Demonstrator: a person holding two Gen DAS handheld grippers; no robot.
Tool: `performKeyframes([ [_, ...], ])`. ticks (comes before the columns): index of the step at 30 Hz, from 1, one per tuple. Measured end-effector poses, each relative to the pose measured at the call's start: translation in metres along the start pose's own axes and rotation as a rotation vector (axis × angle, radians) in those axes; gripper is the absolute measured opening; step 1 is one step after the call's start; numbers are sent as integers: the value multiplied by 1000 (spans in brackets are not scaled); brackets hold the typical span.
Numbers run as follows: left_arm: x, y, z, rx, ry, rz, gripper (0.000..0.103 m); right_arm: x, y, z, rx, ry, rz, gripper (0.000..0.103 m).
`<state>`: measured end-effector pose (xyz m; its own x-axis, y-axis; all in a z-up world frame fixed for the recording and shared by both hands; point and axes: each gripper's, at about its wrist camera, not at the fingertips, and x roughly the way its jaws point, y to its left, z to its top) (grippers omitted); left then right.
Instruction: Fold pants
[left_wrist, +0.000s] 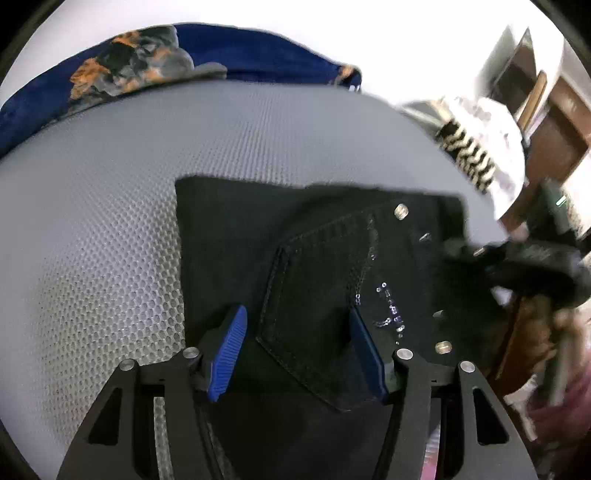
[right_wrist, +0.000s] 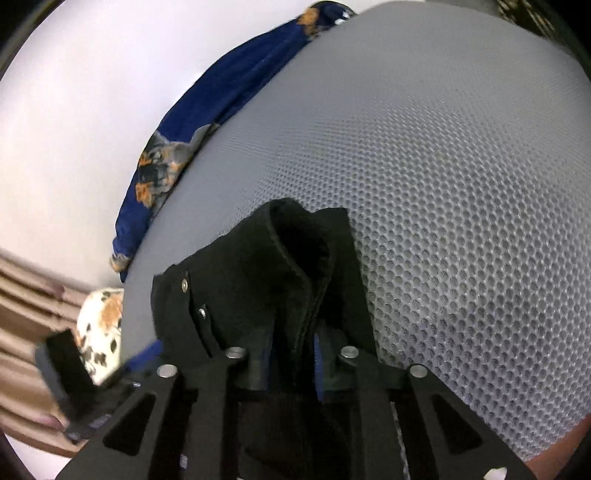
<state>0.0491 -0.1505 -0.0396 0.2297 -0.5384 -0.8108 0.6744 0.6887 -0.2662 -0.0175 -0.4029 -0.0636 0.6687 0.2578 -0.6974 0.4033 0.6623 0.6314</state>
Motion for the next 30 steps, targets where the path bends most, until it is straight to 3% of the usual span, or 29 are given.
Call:
performKeyframes([
  [4, -1, -13, -2, 62, -3, 55, 59, -13, -2, 1, -29, 25, -40, 28],
  [12, -19, -23, -26, 92, 22, 42, 59, -43, 11, -35, -81, 67, -125, 29],
  [14, -22, -25, -33, 107, 24, 47, 60, -49, 16, -43, -104, 83, -135, 27],
  [18, -24, -23, -38, 97, 29, 43, 60, -54, 22, -54, -160, 83, -210, 13],
  [26, -36, -18, -48, 64, 49, 7, 60, -63, 29, -70, -177, 111, -277, 9],
  [30, -21, -22, -53, 106, 74, 66, 60, -53, 21, -71, -154, 115, -296, 11],
])
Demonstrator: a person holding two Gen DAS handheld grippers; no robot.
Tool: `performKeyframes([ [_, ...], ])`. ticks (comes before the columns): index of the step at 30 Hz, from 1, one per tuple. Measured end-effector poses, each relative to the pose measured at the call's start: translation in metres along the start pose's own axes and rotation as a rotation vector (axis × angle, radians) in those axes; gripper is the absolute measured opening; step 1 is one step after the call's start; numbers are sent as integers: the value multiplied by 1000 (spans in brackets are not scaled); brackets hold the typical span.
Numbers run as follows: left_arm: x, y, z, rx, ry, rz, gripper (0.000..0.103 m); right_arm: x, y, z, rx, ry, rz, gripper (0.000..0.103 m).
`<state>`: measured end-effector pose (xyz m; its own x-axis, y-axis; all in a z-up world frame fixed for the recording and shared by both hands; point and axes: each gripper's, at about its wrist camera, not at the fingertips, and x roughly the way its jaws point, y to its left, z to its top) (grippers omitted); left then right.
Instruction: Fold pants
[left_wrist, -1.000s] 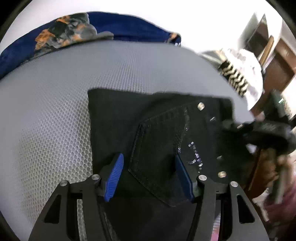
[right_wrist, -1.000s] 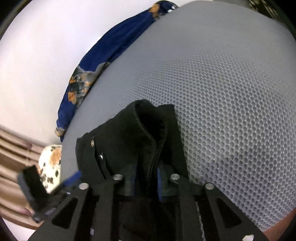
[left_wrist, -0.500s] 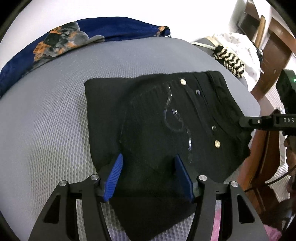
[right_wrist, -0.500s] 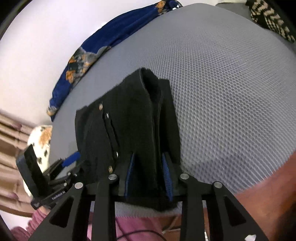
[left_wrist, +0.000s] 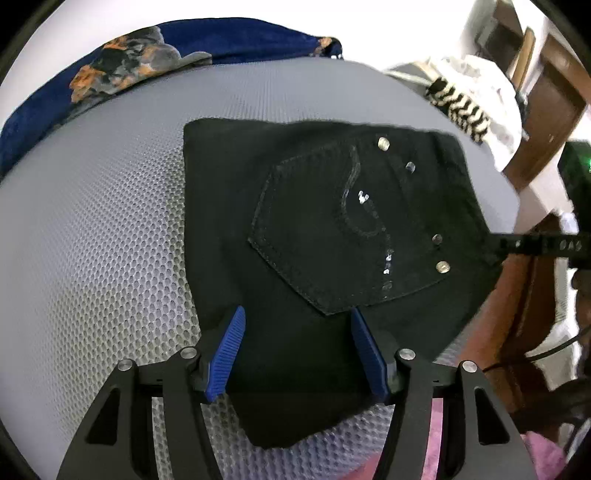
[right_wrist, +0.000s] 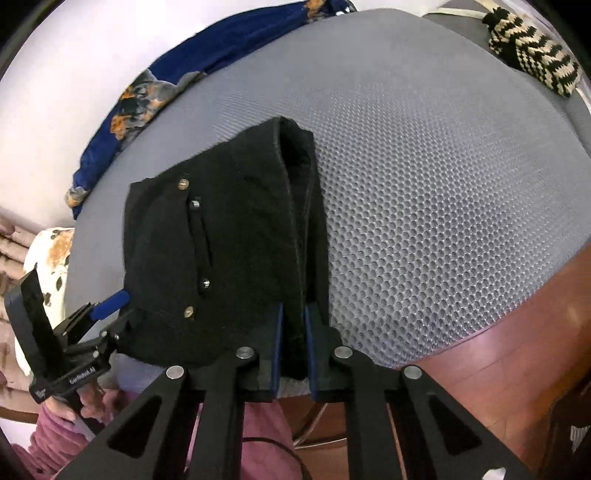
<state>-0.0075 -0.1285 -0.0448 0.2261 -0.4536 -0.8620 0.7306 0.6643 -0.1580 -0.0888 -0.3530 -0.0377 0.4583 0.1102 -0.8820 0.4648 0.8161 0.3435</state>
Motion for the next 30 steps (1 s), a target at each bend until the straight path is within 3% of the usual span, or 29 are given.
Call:
performKeyframes([
  [11, 6, 4, 9, -12, 12, 25, 61, 8, 0, 6, 30, 20, 6, 18],
  [17, 6, 4, 13, -19, 22, 38, 61, 7, 1, 12, 17, 28, -16, 29],
  [19, 5, 2, 13, -12, 21, 46, 62, 5, 2, 15, 15, 28, -27, 39],
  [23, 3, 0, 16, 2, 20, 61, 62, 4, 2, 21, 3, 22, -1, 43],
  [25, 0, 2, 18, 4, 16, 70, 62, 4, 4, 24, -11, 20, 19, 55],
  [30, -11, 30, 25, -108, -19, -46, 62, 16, 2, 33, -50, 34, 69, 58],
])
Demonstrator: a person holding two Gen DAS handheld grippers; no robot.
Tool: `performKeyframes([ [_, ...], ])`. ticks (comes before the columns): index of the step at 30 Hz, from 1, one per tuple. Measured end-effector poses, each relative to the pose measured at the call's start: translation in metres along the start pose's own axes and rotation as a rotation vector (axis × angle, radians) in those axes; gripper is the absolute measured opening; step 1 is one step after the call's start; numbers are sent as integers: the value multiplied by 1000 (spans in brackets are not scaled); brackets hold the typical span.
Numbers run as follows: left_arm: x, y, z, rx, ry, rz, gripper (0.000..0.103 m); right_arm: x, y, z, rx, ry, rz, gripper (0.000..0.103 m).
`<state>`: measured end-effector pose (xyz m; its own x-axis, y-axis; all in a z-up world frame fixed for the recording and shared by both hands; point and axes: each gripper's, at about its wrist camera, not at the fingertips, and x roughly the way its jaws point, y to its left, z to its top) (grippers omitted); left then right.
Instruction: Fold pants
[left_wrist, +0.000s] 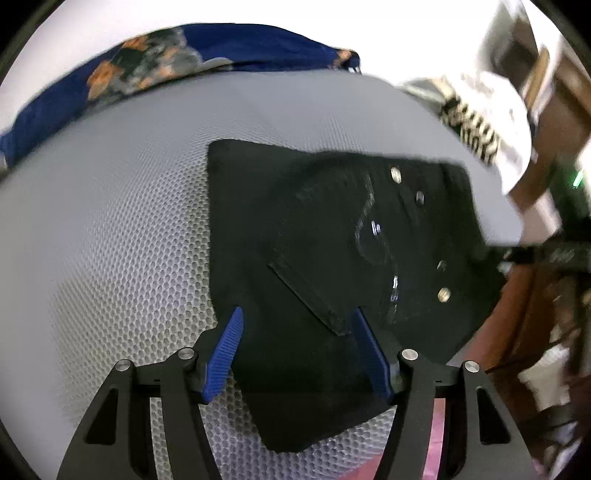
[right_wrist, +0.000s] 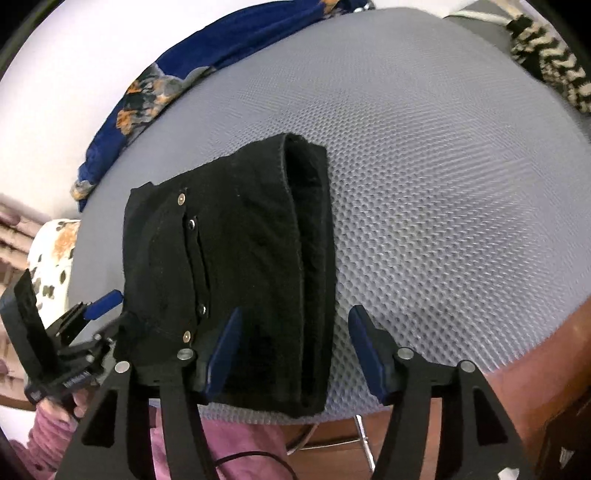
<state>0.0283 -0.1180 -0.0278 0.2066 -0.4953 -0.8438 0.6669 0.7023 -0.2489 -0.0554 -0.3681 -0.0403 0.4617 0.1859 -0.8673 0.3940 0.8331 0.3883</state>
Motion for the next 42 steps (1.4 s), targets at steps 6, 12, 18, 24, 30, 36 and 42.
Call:
performKeyframes([
  [6, -2, 48, 4, -141, -1, -107, 63, 18, -27, 9, 30, 47, 211, 58],
  [12, 23, 71, 4, -228, 93, -181, 63, 20, -46, 17, 30, 45, 340, 57],
  [18, 32, 66, 9, -211, 104, -226, 63, 21, -56, 23, 17, 74, 390, 54],
  [24, 38, 58, 18, -154, 96, -259, 69, 32, -60, 38, 1, 96, 483, 54],
  [30, 50, 55, 33, -154, 83, -252, 69, 50, -50, 48, -18, 116, 551, 37],
  [36, 55, 44, 37, -198, 35, -109, 53, 43, -38, 45, -7, 74, 537, 32],
  [42, 37, 59, 34, -267, 8, -128, 22, 4, 6, 40, -119, 22, 487, 27],
])
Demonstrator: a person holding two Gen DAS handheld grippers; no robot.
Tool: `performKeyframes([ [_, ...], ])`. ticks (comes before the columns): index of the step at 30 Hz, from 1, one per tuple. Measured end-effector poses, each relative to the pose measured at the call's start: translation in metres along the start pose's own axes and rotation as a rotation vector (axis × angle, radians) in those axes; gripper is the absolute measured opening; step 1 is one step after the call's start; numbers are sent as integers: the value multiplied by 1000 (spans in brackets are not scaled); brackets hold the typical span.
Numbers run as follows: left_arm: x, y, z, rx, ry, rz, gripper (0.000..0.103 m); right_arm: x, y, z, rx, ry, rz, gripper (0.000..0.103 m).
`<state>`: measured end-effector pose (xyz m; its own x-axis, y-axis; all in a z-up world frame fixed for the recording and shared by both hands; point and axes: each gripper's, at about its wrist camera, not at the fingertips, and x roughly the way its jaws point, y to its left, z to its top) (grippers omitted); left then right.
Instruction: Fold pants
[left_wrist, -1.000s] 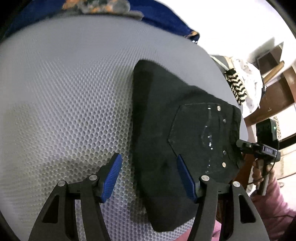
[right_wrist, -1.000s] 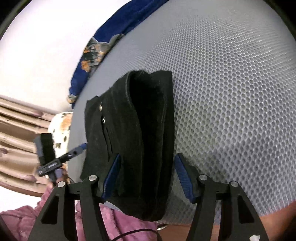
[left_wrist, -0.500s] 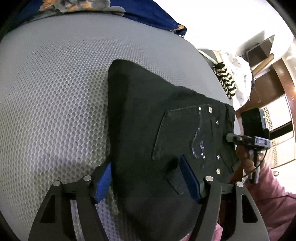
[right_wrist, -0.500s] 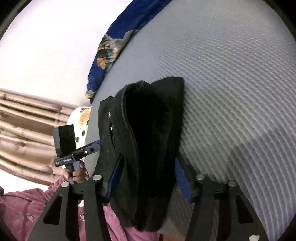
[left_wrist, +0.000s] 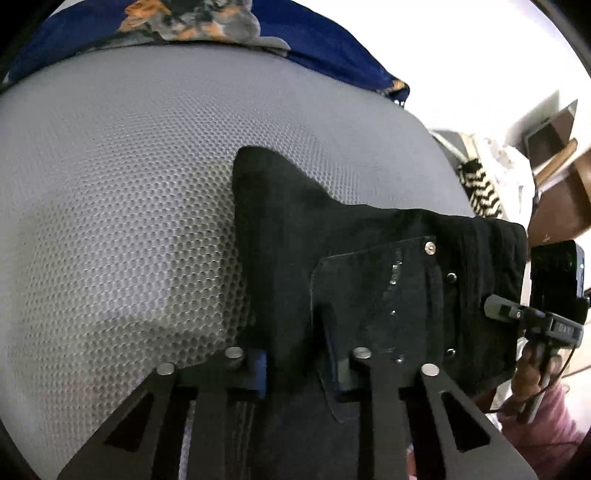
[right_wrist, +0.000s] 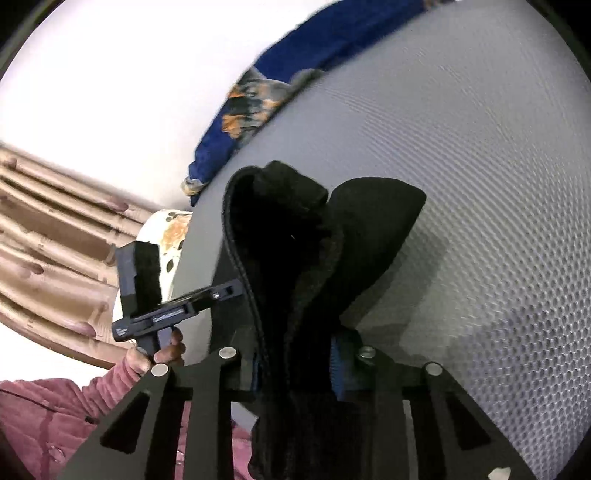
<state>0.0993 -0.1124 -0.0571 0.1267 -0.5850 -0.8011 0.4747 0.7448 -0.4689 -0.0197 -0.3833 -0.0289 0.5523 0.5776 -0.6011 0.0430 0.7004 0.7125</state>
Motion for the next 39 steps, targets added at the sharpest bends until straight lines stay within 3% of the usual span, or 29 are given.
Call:
performKeyframes([
  [4, -26, -5, -2, 69, -78, 70, 20, 10, 25, 9, -14, 7, -4, 25],
  [9, -53, 25, 12, 30, -140, 133, 20, 48, 46, 33, -37, 26, 35, 25],
  [19, -93, 99, 83, -99, -223, 205, 20, 152, 77, 118, -74, 93, 65, 25],
  [24, -97, 123, 111, -102, -241, 216, 20, 180, 87, 150, -95, 93, 45, 24],
  [27, -81, 146, 118, -94, -207, 241, 22, 187, 83, 154, -106, 75, -25, 25],
  [28, -75, 154, 117, -98, -189, 259, 27, 191, 81, 154, -118, 73, -73, 28],
  [29, -69, 160, 114, -105, -179, 277, 40, 197, 80, 153, -141, 70, -153, 30],
  [31, -58, 172, 105, -123, -174, 299, 54, 207, 79, 144, -220, 66, -327, 51],
  [32, -56, 176, 99, -124, -188, 306, 58, 208, 78, 137, -249, 46, -371, 56],
  [34, -58, 175, 92, -107, -229, 311, 61, 205, 76, 131, -250, 20, -389, 58],
  [39, -67, 167, 83, -126, -223, 364, 66, 189, 72, 116, -223, 11, -413, 60],
])
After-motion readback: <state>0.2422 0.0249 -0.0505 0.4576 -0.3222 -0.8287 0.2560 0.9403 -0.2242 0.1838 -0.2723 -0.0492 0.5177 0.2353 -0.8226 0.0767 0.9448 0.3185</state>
